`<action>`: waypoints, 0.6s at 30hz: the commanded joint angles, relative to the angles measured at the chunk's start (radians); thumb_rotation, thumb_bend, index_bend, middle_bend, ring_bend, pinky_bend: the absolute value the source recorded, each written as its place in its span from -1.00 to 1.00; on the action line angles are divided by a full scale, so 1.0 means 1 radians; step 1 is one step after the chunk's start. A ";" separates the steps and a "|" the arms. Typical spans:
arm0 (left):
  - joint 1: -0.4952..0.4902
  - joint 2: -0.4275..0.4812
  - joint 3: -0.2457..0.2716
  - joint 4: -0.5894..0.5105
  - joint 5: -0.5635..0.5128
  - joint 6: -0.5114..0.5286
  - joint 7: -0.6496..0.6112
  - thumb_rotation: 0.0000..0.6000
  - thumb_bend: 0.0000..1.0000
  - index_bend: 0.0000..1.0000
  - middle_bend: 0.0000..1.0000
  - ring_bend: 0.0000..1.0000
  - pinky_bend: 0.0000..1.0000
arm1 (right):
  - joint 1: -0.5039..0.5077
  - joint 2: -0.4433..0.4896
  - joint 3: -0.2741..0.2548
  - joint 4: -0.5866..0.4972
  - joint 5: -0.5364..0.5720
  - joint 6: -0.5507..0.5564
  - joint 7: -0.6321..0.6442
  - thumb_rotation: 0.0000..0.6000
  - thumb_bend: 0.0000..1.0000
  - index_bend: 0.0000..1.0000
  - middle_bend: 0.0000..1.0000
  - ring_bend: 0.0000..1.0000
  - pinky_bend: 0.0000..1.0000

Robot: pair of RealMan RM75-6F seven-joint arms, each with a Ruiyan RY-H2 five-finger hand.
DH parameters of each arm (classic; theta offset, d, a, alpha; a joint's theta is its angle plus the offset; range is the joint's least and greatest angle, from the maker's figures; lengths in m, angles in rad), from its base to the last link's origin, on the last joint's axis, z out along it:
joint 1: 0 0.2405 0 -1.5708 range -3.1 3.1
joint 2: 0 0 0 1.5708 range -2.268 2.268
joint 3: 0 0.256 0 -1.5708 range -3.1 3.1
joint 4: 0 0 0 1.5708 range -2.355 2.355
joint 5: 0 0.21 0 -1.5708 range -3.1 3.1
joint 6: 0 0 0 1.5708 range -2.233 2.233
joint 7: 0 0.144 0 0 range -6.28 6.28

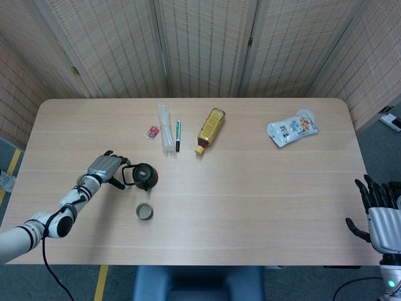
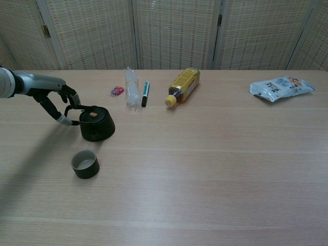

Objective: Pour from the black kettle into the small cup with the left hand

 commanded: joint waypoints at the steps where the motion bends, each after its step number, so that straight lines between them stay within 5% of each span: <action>1: -0.004 0.008 0.014 -0.013 -0.019 0.006 0.009 0.39 -0.62 -0.44 -0.48 -0.57 -1.00 | -0.001 0.000 0.000 0.001 0.000 0.002 0.001 1.00 -0.42 -1.00 -1.00 -0.85 -1.00; 18: 0.081 0.092 0.066 -0.219 0.126 0.195 0.026 0.40 -0.62 -0.38 -0.39 -0.46 -0.96 | 0.003 -0.005 -0.001 0.008 -0.018 0.006 0.007 1.00 -0.42 -1.00 -1.00 -0.82 -1.00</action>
